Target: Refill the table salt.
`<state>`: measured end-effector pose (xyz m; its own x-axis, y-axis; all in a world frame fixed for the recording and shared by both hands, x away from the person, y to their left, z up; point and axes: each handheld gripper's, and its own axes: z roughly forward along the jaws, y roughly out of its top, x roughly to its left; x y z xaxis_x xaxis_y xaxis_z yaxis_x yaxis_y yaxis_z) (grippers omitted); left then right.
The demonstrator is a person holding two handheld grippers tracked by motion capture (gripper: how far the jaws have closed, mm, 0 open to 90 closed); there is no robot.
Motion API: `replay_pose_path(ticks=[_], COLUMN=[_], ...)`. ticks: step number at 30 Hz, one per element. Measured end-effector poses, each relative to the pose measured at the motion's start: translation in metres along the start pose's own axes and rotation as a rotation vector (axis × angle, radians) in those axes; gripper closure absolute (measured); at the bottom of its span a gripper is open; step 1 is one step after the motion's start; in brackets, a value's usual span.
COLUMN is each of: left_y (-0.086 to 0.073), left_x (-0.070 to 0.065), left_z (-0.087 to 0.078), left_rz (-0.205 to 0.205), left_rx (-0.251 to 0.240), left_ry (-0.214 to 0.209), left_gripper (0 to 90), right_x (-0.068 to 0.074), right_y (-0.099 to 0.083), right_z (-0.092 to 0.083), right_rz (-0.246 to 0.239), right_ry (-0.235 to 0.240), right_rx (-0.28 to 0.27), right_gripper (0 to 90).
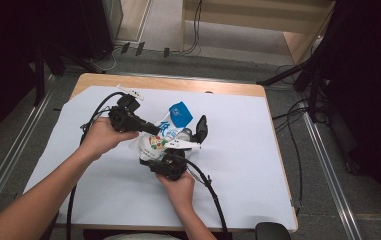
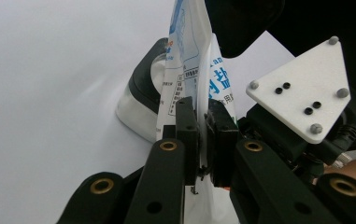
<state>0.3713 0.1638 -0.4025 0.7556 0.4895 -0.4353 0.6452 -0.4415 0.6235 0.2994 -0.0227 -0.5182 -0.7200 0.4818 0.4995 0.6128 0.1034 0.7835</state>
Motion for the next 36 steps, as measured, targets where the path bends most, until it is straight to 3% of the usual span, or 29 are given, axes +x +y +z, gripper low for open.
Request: replay_pose_path(ticks=[5,16,36], left_y=[-0.004,-0.007,-0.012], left_x=[0.002,-0.002,-0.006], left_z=[0.001,-0.006,-0.02], left_rz=[-0.006,0.011,0.064], left_rx=[0.003,-0.013,-0.045], left_ry=[-0.012,-0.018,-0.044], left_gripper=[86.3,86.2,85.4], right_x=[0.004,0.001,0.001], right_y=[-0.002,-0.002,-0.002], right_z=[0.001,0.003,-0.003], right_rz=[-0.033,-0.019,-0.045], right_ry=[-0.012,-0.019,-0.051], right_rx=[0.009,0.017,-0.011], right_gripper=[68.3,68.3,68.2])
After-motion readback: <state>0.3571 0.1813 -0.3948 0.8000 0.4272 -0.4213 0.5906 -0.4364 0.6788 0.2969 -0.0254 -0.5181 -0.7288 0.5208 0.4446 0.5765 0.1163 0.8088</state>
